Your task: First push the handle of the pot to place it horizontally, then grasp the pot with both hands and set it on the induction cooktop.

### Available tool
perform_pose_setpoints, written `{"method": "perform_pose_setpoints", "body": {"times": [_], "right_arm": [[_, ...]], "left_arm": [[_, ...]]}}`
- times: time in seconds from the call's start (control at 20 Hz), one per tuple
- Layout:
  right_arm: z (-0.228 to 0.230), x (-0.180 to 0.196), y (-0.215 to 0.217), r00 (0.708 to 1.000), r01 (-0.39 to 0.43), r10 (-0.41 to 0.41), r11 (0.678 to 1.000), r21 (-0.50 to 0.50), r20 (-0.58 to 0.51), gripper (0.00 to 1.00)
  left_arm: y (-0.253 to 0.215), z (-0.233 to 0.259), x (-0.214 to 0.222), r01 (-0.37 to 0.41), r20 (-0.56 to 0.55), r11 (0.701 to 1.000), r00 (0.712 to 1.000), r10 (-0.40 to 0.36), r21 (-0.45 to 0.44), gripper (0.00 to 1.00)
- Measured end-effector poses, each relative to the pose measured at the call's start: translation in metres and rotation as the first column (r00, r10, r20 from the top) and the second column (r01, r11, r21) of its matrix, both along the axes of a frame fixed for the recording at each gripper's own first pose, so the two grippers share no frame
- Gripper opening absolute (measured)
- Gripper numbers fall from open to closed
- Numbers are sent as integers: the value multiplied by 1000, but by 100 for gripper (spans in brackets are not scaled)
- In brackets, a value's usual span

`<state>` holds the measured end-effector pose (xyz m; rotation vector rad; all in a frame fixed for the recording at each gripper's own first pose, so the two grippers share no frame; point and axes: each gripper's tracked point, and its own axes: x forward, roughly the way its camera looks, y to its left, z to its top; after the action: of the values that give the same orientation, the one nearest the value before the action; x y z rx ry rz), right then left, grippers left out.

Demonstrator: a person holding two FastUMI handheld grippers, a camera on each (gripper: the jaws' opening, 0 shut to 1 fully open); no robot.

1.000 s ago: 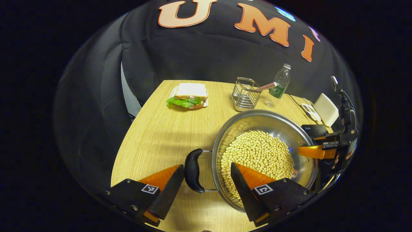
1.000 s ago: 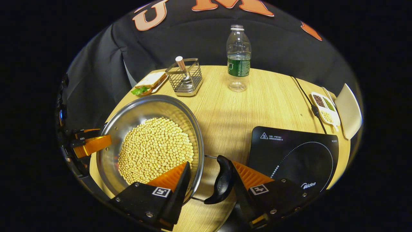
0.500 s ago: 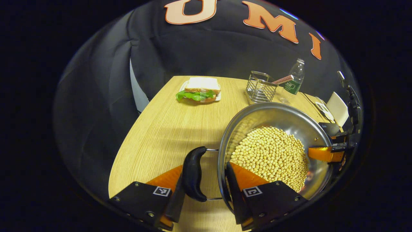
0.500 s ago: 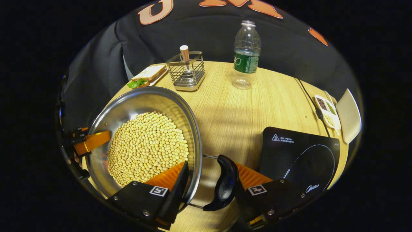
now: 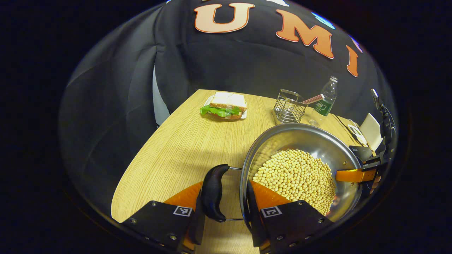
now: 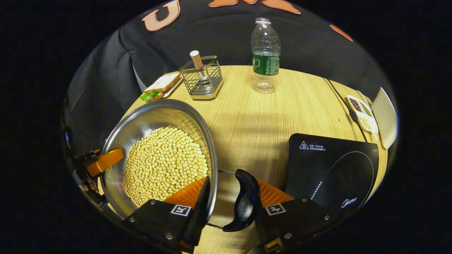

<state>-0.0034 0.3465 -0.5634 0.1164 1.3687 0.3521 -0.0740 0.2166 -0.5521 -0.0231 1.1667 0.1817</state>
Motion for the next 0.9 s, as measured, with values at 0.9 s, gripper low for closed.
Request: {"method": "perform_pose_setpoints", "body": {"times": [0.9], "right_arm": [[14,12,-17,988,76,-79,997,26,132,55]], "left_arm": [[-81,94,32,79,111,997,991,-81,18,54]]}}
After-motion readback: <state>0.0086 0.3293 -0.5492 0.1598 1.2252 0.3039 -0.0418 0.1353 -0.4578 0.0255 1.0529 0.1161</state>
